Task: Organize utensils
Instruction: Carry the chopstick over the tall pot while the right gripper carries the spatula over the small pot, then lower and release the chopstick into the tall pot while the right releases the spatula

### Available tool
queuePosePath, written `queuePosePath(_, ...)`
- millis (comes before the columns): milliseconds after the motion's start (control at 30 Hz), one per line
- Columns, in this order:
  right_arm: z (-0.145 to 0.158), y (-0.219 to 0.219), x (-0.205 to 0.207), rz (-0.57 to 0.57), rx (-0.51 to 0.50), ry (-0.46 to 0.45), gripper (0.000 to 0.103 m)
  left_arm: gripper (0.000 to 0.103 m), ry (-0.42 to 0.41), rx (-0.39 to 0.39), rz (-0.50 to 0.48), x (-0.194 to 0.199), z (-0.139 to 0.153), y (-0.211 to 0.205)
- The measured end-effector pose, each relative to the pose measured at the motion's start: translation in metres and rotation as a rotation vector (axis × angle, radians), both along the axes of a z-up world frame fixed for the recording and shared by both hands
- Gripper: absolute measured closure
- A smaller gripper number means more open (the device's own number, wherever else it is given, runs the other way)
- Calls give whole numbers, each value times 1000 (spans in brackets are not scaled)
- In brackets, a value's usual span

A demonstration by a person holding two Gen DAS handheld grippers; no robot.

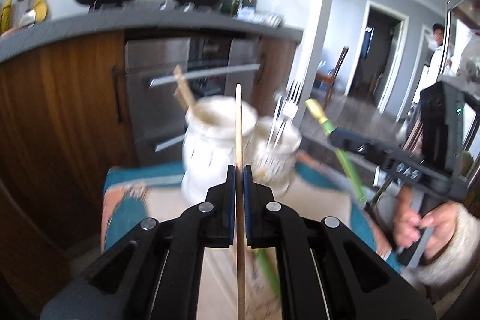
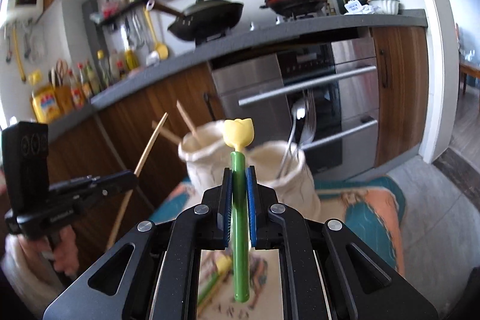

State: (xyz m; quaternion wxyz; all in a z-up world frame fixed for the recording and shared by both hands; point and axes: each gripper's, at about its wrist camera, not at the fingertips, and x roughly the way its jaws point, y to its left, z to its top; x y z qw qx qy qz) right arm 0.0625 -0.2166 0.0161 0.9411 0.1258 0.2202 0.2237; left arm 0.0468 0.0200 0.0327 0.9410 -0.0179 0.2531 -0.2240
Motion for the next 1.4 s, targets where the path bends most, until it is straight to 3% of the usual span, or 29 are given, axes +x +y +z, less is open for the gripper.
queuePosePath(100, 10, -10, 24, -21, 96, -22, 93, 98, -92, -33, 24, 24, 22, -16)
queuePosePath(267, 21, -8, 49, -49, 138, -109, 93, 98, -187, -91, 62, 64, 46, -30)
queuePosePath(533, 10, 4, 87, -61, 172, -141, 93, 98, -264, -95, 148, 103, 43, -37)
queuePosePath(1000, -15, 21, 97, -77, 96, -151, 93, 98, -363, 30, 144, 97, 22, -62)
queuePosePath(1233, -25, 27, 86, -89, 25, -146, 93, 98, -335, 67, 129, 88, 15, -61)
queuePosePath(1400, -30, 22, 71, -115, -1, -97, 93, 98, -332, 135, 106, 73, 10, -62)
